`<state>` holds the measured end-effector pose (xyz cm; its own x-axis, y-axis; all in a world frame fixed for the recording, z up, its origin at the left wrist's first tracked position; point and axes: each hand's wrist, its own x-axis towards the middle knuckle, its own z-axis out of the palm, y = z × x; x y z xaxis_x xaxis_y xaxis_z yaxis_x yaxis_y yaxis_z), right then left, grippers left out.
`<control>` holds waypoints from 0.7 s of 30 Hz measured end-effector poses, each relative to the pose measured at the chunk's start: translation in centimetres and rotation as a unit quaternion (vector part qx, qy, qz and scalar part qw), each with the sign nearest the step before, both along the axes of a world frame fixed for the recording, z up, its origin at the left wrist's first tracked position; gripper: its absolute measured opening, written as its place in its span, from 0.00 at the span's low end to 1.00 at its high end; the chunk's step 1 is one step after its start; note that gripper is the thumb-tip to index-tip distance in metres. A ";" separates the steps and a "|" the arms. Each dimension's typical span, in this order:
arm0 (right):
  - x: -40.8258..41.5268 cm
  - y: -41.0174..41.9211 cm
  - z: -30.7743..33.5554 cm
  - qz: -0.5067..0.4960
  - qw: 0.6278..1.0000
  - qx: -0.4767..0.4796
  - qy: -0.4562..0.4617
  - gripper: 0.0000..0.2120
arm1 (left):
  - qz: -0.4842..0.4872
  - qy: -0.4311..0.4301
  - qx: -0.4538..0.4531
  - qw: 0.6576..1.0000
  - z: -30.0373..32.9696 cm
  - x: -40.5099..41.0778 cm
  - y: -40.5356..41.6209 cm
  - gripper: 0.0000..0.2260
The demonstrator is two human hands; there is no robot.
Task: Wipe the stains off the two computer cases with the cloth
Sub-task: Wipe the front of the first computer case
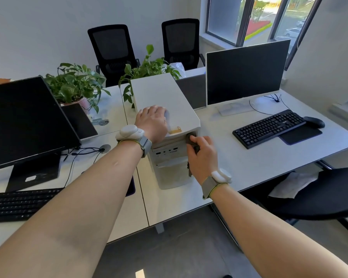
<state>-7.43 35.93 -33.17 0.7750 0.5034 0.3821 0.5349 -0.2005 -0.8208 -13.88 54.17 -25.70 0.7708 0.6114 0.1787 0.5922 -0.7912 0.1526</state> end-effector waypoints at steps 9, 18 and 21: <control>-0.7 -0.1 0.8 0.017 1.000 0.011 -0.014 0.10 | -0.001 -0.005 -0.003 1.000 0.1 -0.1 -0.1 0.18; -0.9 -0.1 0.3 0.042 0.998 -0.048 -0.009 0.11 | -0.005 -0.004 -0.001 1.000 0.2 -0.1 -0.2 0.17; -1.1 0.4 1.2 0.039 0.999 0.011 -0.015 0.10 | -0.001 -0.004 0.000 1.000 0.3 -0.2 -0.2 0.17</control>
<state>-8.54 36.36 -31.93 0.7223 0.5528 0.4155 0.5719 -0.1397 -0.8083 -14.04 53.99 -25.39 0.7707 0.6098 0.1847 0.5892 -0.7924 0.1577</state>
